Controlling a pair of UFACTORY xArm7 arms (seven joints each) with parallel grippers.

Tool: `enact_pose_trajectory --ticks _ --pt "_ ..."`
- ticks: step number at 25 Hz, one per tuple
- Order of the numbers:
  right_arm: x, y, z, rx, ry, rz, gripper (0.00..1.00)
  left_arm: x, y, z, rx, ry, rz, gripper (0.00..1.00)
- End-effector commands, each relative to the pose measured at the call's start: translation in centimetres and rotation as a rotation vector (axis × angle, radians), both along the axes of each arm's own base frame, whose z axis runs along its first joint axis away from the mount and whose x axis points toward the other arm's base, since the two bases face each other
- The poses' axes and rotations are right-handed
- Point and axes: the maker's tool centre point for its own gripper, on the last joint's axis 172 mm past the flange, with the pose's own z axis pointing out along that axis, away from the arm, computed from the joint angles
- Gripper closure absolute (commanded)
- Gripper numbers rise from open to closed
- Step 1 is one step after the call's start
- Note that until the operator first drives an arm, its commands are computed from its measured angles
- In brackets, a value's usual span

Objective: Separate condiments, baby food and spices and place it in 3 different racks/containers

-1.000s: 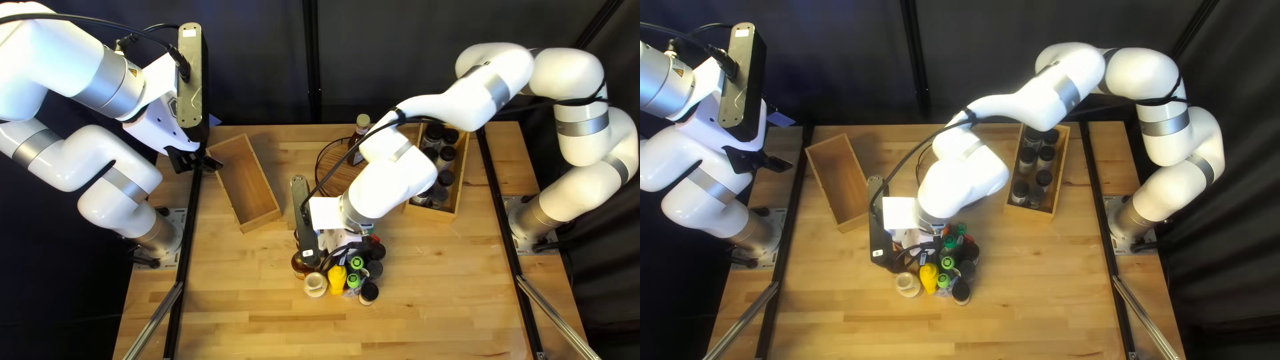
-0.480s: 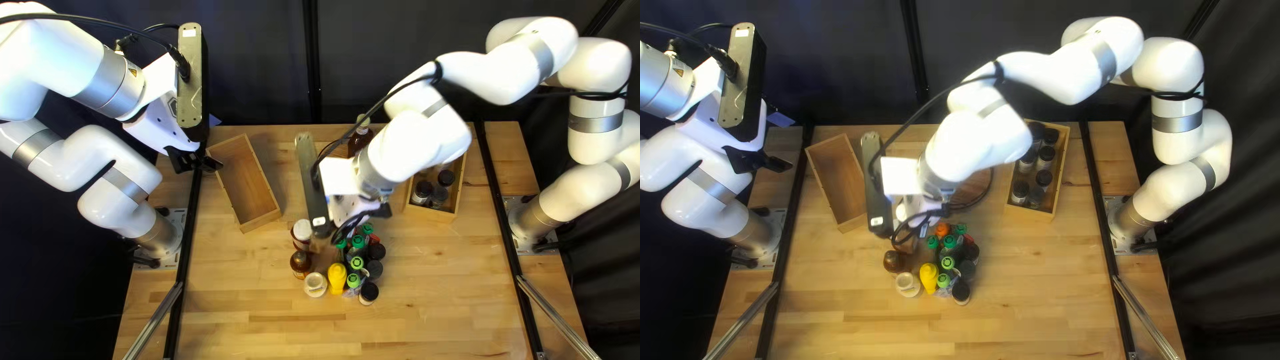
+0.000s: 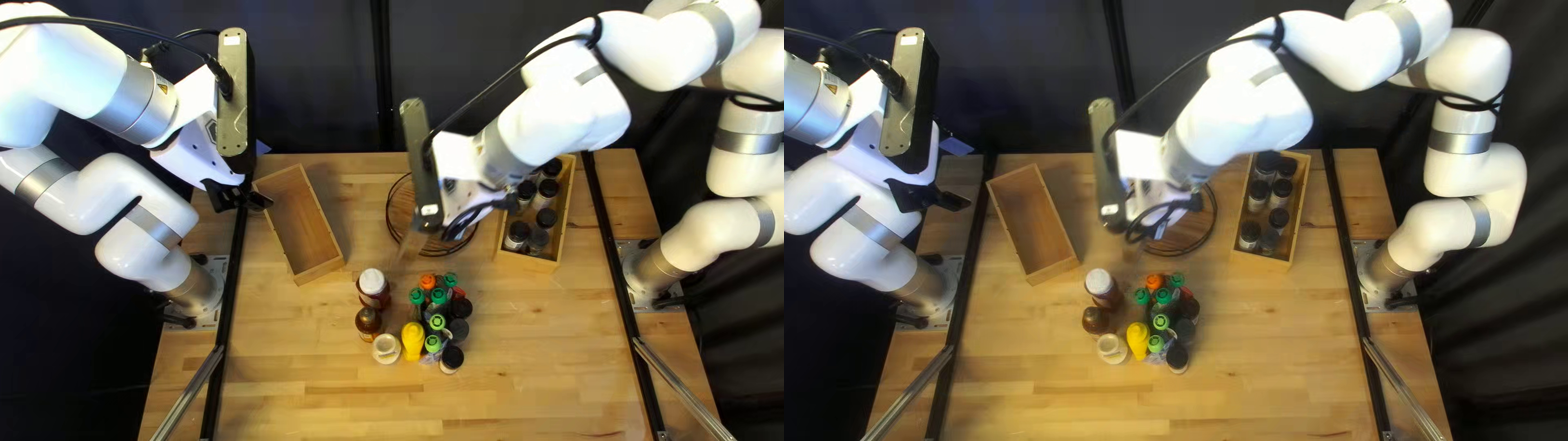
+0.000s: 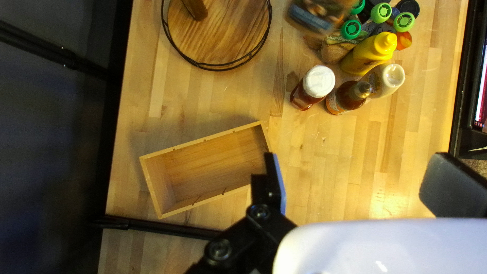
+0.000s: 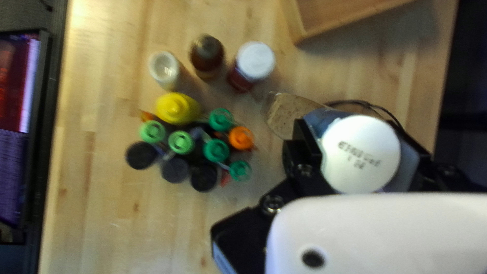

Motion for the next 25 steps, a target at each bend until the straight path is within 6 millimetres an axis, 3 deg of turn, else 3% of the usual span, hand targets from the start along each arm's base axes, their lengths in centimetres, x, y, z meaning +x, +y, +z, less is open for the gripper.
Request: enact_pose_trajectory --ticks 1,7,12,25 --pt "-3.2 -3.4 -2.0 -0.008 0.021 -0.07 0.97 0.0 0.0 0.0 0.0 0.0 0.0 0.0" --pt "-6.0 -7.5 -6.3 0.007 0.066 -0.155 0.97 0.0 0.0 0.0 0.0 0.0 0.0 0.0" --pt "-6.4 -9.3 -9.2 0.032 0.093 -0.189 0.97 0.0 0.0 0.0 0.0 0.0 0.0 0.0" --pt "-4.8 -10.4 -11.8 0.083 0.104 -0.189 0.97 0.0 0.0 0.0 0.0 0.0 0.0 0.0"
